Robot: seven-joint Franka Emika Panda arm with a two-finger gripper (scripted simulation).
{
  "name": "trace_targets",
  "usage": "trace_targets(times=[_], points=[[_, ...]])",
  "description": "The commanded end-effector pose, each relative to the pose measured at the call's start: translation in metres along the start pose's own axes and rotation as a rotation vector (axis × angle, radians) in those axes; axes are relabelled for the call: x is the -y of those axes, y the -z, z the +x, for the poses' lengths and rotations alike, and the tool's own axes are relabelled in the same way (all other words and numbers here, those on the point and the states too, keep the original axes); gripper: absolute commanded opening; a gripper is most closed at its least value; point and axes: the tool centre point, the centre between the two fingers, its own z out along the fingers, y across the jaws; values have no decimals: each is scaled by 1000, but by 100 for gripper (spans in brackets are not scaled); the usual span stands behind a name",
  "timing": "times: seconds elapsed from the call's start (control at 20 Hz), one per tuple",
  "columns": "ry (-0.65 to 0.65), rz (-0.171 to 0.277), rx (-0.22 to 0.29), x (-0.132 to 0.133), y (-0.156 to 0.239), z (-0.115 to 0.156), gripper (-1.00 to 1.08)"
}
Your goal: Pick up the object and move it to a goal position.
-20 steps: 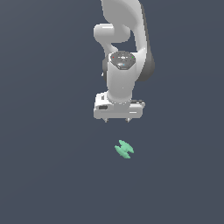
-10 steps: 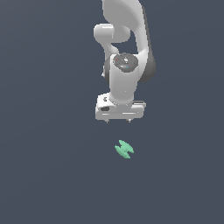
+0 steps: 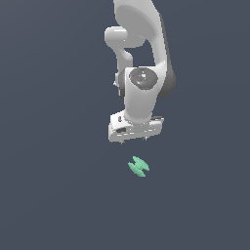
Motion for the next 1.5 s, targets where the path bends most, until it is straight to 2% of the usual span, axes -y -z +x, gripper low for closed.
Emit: trace_targets(times=[0.0, 0.8, 1.1, 1.45], points=[[58, 0, 0, 1, -5, 7, 100], [495, 17, -9, 12, -49, 57, 100], [590, 23, -14, 14, -60, 67, 100], [635, 26, -17, 15, -65, 72, 100]])
